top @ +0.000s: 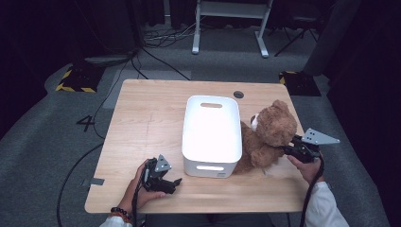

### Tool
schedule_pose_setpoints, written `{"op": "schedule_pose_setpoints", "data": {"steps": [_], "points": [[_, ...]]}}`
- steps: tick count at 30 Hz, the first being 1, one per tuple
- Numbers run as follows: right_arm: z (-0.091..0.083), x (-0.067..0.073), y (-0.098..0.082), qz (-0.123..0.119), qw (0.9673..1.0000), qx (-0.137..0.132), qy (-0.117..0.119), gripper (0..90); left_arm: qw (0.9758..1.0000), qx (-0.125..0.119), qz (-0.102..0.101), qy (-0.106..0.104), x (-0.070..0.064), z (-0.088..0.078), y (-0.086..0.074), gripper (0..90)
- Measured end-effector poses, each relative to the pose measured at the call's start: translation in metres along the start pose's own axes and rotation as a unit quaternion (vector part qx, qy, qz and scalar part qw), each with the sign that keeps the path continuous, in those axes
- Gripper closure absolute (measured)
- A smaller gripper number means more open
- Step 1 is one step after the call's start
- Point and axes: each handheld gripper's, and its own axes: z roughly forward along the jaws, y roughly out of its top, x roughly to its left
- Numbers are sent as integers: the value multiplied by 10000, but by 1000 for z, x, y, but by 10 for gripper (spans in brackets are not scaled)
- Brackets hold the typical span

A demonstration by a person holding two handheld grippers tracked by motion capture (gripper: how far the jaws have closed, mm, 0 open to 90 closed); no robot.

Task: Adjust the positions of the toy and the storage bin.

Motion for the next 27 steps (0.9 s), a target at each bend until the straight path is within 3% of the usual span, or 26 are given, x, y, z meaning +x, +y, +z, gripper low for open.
{"op": "schedule_pose_setpoints", "data": {"steps": [27], "points": [[-13, 2, 12, 12, 9991, -412, -110, 745, 10000, -3, -34, 50, 0, -1, 0, 143]]}}
